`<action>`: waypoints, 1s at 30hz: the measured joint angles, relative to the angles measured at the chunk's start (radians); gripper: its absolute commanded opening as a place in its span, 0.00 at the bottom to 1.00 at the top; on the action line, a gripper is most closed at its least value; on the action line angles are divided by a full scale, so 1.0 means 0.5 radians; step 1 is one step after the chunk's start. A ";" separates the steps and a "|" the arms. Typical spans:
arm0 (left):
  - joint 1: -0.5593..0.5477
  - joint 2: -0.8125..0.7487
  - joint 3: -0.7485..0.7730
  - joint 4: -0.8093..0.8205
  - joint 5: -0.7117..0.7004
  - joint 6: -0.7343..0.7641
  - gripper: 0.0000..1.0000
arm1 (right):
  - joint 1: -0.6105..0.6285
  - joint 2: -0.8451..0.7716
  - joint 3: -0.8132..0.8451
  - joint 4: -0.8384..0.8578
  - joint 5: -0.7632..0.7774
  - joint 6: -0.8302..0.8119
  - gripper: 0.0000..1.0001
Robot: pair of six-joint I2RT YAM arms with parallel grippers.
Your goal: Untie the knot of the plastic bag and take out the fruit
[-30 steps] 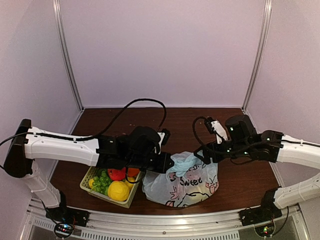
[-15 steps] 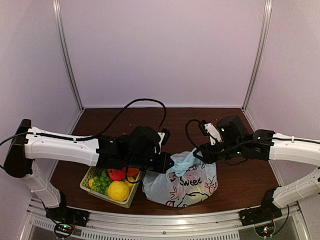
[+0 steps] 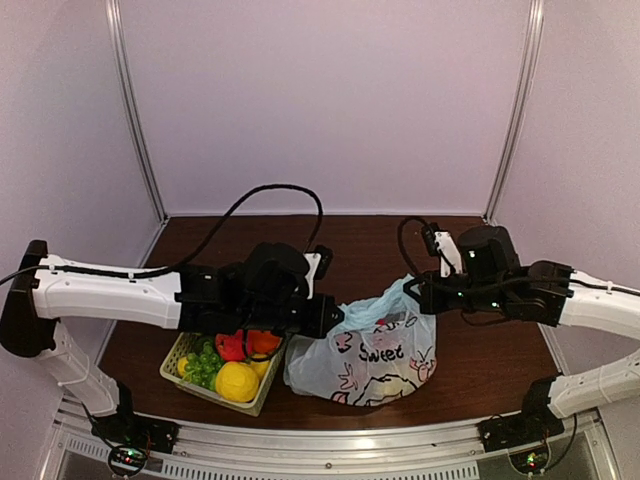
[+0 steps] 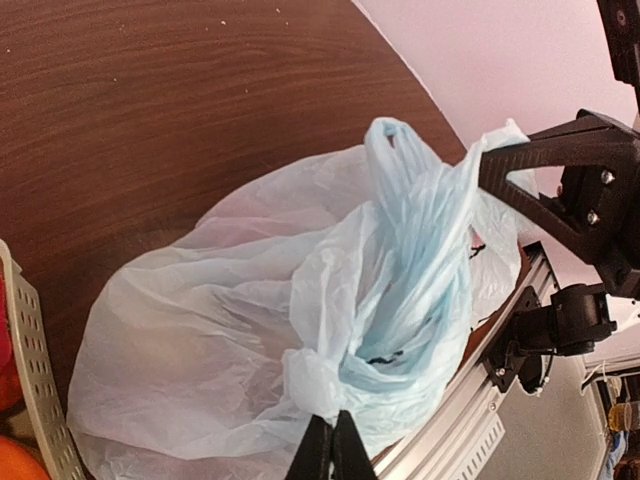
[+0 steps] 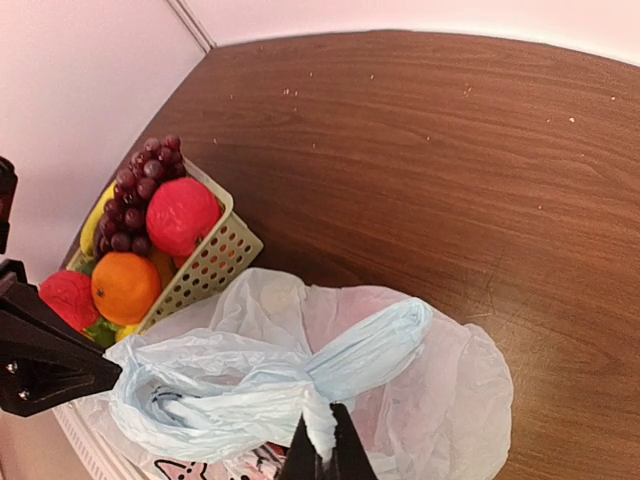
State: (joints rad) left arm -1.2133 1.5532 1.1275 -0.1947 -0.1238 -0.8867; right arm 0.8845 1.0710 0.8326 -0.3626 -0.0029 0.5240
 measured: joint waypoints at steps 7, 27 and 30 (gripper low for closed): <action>0.048 -0.226 -0.171 0.021 -0.037 0.003 0.00 | -0.076 -0.262 -0.208 0.146 0.110 0.211 0.00; 0.066 -0.358 -0.073 -0.049 -0.011 0.396 0.69 | -0.102 -0.335 -0.403 0.211 0.113 0.412 0.00; 0.037 -0.343 0.060 -0.043 0.011 0.560 0.72 | -0.102 -0.335 -0.403 0.212 0.111 0.416 0.00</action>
State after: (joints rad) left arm -1.1946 1.3815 1.1572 -0.2165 -0.1181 -0.6067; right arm 0.8333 0.9035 0.6312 -0.2565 0.0528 0.7319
